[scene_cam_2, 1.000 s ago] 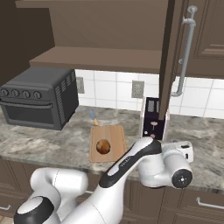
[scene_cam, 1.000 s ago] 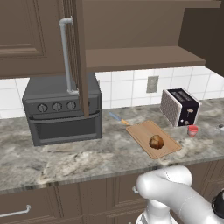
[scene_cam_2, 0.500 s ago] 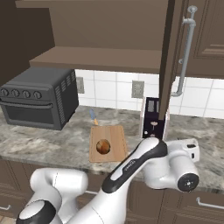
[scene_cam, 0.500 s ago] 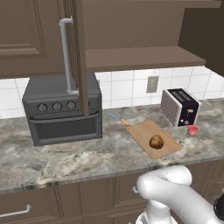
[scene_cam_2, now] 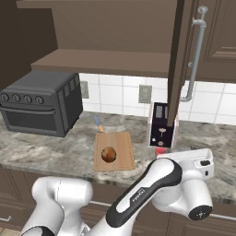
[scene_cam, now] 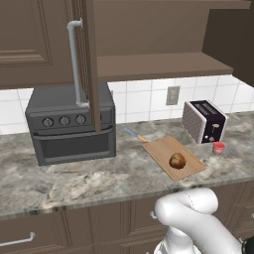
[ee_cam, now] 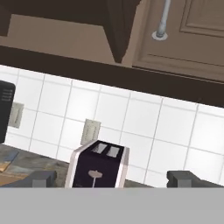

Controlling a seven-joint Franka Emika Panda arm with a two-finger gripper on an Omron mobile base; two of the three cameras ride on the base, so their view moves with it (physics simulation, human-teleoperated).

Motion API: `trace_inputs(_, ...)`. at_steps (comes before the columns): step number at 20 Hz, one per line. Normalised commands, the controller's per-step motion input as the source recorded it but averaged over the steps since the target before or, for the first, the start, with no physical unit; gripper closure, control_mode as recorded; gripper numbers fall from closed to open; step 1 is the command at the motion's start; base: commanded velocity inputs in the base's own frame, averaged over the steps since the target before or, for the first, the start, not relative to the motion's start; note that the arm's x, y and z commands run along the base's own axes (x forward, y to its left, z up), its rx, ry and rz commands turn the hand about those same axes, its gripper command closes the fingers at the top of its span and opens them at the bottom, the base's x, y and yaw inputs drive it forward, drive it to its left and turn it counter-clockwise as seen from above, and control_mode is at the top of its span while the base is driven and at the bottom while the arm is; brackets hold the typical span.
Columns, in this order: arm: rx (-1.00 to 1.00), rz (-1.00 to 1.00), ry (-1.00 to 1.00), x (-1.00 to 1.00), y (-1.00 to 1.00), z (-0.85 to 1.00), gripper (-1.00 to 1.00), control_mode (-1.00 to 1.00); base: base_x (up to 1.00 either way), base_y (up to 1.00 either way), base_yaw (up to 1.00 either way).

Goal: Pick the bread, place it on the cutting board, pick the jam, place it on the counter, and close the cabinet.

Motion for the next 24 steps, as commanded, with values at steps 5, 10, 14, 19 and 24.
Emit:
trace_inputs(5,0.00,0.00,-0.14,-0.32,0.00,0.27,-1.00,-1.00,0.00,0.00,0.00)
trace_inputs(10,0.00,0.00,-0.15,-0.28,-0.01,0.29,-1.00,-1.00,0.00,0.00,0.00)
trace_inputs(14,0.00,0.00,-0.09,-0.19,-0.01,0.29,-1.00,-1.00,0.00,0.00,0.00)
trace_inputs(19,0.00,0.00,-0.01,-0.03,-0.01,0.28,-1.00,-1.00,0.00,0.00,0.00)
trace_inputs(24,0.00,0.00,-0.01,0.00,-0.06,0.18,-1.00,-1.00,0.00,0.00,0.00)
